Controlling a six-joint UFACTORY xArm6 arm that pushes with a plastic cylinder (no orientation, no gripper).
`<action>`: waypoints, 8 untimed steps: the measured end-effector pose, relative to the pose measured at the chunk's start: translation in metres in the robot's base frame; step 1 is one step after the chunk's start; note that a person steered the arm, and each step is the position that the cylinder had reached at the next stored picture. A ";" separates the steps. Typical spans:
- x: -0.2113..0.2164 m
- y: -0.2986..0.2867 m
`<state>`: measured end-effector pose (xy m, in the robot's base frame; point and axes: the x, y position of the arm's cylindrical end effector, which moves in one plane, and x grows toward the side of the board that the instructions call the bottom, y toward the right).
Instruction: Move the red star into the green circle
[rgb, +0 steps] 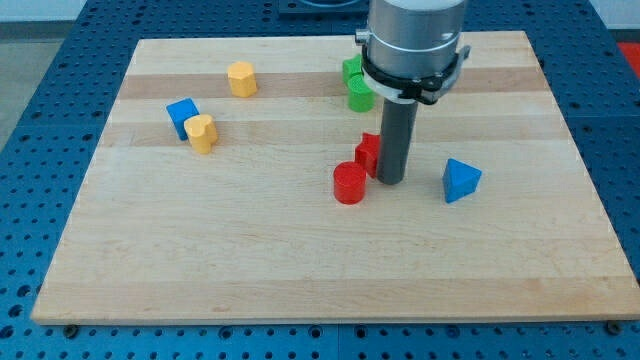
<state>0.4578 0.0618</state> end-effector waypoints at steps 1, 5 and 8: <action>-0.007 -0.006; -0.005 -0.026; -0.032 -0.033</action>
<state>0.4256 0.0292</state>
